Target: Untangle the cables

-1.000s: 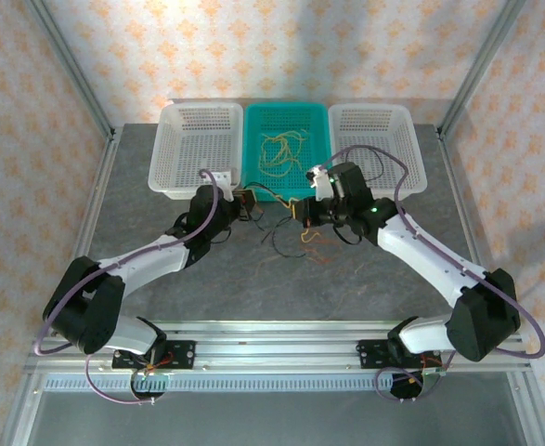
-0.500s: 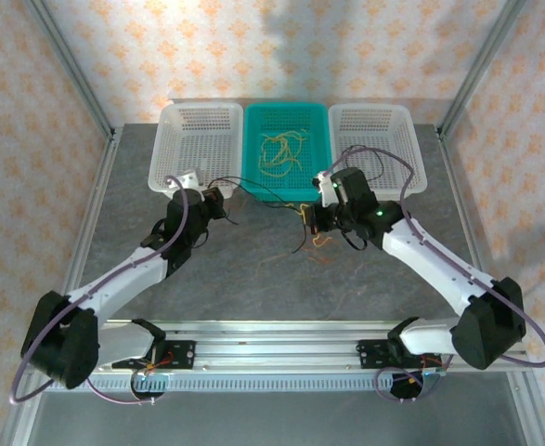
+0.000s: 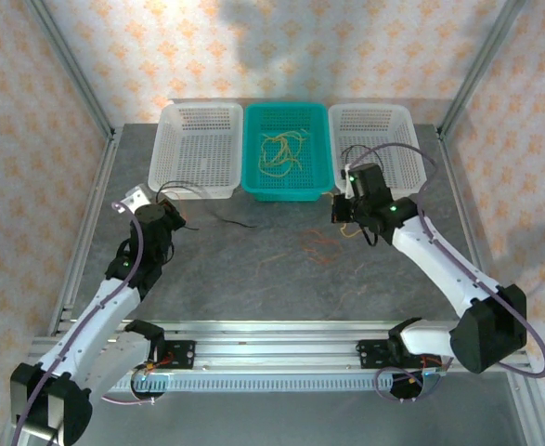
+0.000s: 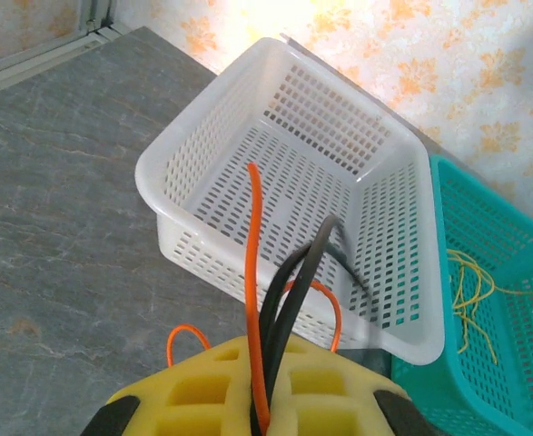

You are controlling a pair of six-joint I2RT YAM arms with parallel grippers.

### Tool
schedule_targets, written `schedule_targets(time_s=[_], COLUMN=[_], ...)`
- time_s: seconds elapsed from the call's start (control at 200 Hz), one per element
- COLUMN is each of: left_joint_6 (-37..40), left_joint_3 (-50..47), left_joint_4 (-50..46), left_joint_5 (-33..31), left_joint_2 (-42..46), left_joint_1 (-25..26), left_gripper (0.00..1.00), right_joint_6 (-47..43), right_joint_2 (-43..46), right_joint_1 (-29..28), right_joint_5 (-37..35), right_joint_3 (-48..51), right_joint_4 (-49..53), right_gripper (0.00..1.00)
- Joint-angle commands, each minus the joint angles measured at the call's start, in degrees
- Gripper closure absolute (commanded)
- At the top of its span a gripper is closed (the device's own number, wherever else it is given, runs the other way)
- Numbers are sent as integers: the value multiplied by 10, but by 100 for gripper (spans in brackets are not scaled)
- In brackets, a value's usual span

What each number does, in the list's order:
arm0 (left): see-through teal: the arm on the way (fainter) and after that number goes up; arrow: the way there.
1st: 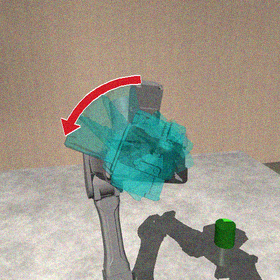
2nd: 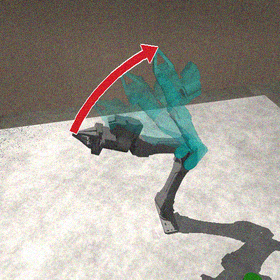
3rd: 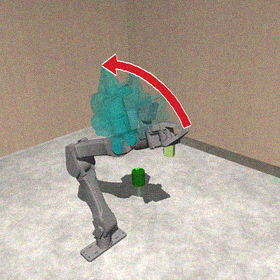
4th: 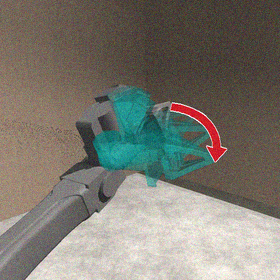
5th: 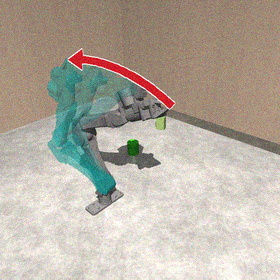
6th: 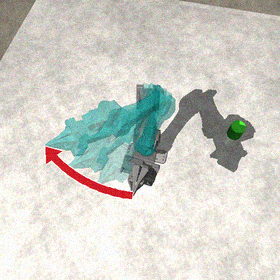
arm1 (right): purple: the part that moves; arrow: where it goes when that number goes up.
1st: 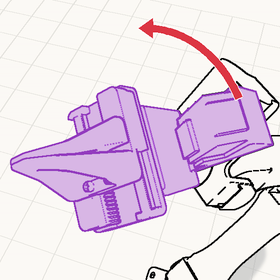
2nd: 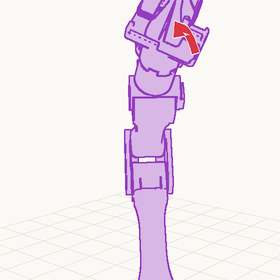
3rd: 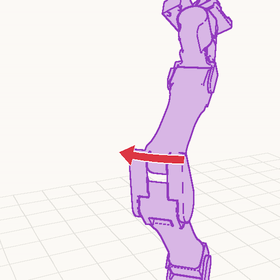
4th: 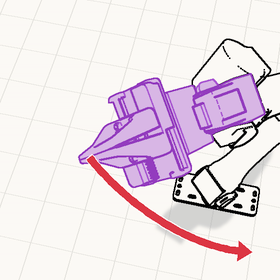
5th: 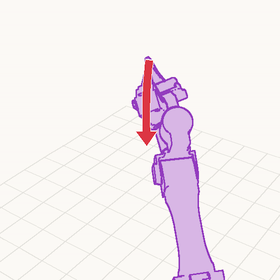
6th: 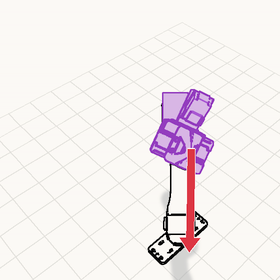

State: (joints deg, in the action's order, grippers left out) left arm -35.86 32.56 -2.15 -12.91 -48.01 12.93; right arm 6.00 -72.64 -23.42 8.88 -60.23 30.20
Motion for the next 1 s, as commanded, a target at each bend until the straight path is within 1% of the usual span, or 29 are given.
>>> schedule_targets(time_s=[0.0,0.065,0.11,0.205,0.335,0.446,0.481,0.496,0.556,0.616,0.716,0.846,0.871,0.896,0.996], left_joint_6=[-5,-6,3,19,19,19,19,34,47,46,26,26,26,6,-21], left_joint_3=[-4,-3,-4,-3,11,26,34,38,55,65,68,85,85,87,106], left_joint_4=[-23,-19,-2,53,114,156,159,160,163,181,240,292,309,327,393], left_joint_5=[-2,8,32,130,264,340,342,340,325,318,331,335,337,341,362], left_joint_2=[13,19,23,24,4,-21,-33,-38,-63,-91,-139,-200,-214,-229,-297], left_joint_1=[-5,-5,-5,-5,-4,18,39,50,98,134,170,216,223,231,262], left_gripper=[100,100,100,100,100,100,100,100,100,100,100,100,100,100,100], right_joint_6=[43,59,66,64,75,87,93,95,103,107,108,110,112,115,136], right_joint_2=[17,23,29,48,86,102,106,109,116,125,139,153,155,157,160], right_joint_1=[17,28,35,37,37,37,37,37,37,38,37,38,37,38,38], right_joint_5=[-89,-111,-116,-100,-79,-92,-107,-114,-139,-154,-154,-161,-167,-176,-223], right_joint_3=[-10,-12,-14,-3,6,12,13,14,16,18,24,29,31,33,31], right_joint_4=[17,20,20,-10,-52,-74,-78,-78,-81,-84,-90,-90,-91,-92,-83], right_gripper=[100,100,100,100,100,100,100,100,100,100,100,100,100,100,100])
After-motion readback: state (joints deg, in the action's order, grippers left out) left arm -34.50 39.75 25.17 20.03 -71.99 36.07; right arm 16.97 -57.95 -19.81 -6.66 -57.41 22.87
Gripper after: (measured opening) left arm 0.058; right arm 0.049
